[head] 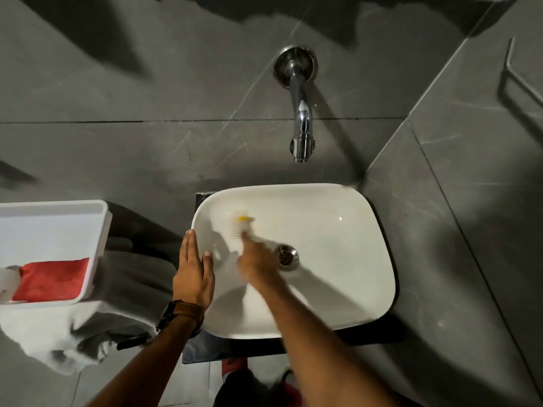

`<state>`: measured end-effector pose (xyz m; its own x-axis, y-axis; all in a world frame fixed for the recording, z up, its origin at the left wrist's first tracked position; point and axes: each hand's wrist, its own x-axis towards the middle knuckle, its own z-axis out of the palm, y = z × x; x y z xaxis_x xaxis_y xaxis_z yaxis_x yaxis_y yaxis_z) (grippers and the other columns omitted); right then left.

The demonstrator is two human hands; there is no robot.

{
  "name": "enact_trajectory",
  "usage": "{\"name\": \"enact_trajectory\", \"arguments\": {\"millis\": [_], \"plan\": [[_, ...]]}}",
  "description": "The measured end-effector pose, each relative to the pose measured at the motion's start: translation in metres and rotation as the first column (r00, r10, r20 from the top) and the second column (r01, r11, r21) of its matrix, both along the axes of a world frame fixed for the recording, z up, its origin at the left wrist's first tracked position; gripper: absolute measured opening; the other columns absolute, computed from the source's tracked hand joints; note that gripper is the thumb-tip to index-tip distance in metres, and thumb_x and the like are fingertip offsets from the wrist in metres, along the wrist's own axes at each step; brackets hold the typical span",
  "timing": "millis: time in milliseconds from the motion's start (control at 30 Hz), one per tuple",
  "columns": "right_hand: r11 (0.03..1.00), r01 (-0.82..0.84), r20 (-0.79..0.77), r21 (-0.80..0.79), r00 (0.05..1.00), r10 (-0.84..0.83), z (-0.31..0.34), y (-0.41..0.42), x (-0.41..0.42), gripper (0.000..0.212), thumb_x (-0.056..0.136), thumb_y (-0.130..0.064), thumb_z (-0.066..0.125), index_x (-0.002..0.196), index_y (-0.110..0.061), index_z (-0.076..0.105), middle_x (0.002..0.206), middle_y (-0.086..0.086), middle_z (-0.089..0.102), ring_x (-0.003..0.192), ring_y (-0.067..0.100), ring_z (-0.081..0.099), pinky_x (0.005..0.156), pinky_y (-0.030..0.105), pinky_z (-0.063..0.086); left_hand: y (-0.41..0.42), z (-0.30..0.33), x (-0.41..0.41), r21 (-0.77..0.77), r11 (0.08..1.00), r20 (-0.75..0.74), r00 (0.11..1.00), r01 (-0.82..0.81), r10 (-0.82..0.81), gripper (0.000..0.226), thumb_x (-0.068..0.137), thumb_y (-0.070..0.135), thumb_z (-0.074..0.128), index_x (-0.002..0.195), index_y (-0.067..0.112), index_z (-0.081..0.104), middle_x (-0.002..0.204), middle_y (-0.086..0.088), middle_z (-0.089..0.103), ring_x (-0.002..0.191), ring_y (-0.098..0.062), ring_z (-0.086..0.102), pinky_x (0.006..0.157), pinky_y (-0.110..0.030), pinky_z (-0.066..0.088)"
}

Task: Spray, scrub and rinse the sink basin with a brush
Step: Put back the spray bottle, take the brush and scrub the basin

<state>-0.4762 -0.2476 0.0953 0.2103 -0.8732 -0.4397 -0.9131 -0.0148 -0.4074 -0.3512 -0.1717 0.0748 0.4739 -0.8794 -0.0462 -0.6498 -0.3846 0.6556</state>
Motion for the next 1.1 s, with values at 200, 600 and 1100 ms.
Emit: {"name": "enact_trajectory", "arguments": {"millis": [200, 600, 1100], "plan": [[0.958, -0.276, -0.088, -0.073, 0.959, 0.270, 0.027, 0.040, -0.009, 0.027, 0.100, -0.021, 0.050, 0.118, -0.012, 0.067, 0.110, 0.017, 0.074, 0.104, 0.037, 0.072, 0.087, 0.043, 0.056, 0.000, -0.001, -0.001, 0.012, 1.000, -0.003, 1.000, -0.003, 0.003, 0.069, 0.097, 0.052, 0.025, 0.156, 0.019, 0.017, 0.164, -0.003, 0.020, 0.133, -0.032, 0.047, 0.091, -0.045, 0.049], [0.998, -0.066, -0.588, 0.004, 0.807, 0.056, 0.031, 0.011, -0.188, 0.034, 0.096, -0.029, 0.043, 0.117, -0.023, 0.069, 0.119, 0.002, 0.073, 0.111, 0.025, 0.068, 0.089, 0.034, 0.048, 0.000, 0.008, -0.004, 0.036, 0.999, -0.030, 0.999, -0.013, 0.014, 0.065, 0.100, 0.046, 0.031, 0.156, 0.017, 0.016, 0.163, -0.006, 0.021, 0.132, -0.036, 0.047, 0.095, -0.052, 0.048], [0.994, 0.000, -0.203, -0.111, 0.979, -0.022, 0.009, -0.041, -0.074, 0.034, 0.106, -0.014, 0.036, 0.133, -0.007, 0.057, 0.123, 0.019, 0.068, 0.112, 0.041, 0.066, 0.088, 0.042, 0.050, 0.001, 0.003, -0.005, 0.006, 1.000, -0.024, 1.000, -0.015, 0.015, 0.064, 0.100, 0.042, 0.033, 0.156, 0.018, 0.017, 0.162, -0.007, 0.023, 0.135, -0.037, 0.044, 0.101, -0.053, 0.043]]}}
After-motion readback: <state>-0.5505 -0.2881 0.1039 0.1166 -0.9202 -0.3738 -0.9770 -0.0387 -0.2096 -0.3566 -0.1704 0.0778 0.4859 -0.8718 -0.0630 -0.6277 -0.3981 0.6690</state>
